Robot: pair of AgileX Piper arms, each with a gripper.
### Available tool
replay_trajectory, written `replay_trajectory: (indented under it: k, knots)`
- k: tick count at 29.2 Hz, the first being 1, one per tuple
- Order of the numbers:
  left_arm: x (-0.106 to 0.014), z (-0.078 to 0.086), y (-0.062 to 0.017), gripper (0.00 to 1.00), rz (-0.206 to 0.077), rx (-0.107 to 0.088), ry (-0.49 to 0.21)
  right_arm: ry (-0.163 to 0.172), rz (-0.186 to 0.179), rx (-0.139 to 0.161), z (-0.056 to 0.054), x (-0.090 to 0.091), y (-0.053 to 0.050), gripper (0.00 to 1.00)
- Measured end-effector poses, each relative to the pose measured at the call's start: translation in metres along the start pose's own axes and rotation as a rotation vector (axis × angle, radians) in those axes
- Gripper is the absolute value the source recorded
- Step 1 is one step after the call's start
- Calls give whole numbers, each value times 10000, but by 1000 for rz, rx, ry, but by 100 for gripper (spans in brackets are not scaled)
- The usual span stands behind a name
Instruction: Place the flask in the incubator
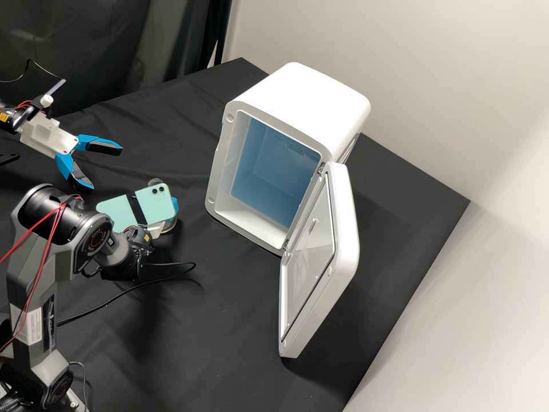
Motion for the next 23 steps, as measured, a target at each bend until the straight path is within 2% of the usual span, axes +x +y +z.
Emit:
replay_trajectory:
  k: [16,23]
  knots:
    - [0,18,-6,100,-3,3,-10,2,3,0,-3,-5,2,0]
    - [0,18,-6,100,-3,3,-10,-10,44,-3,12,-100,103,0]
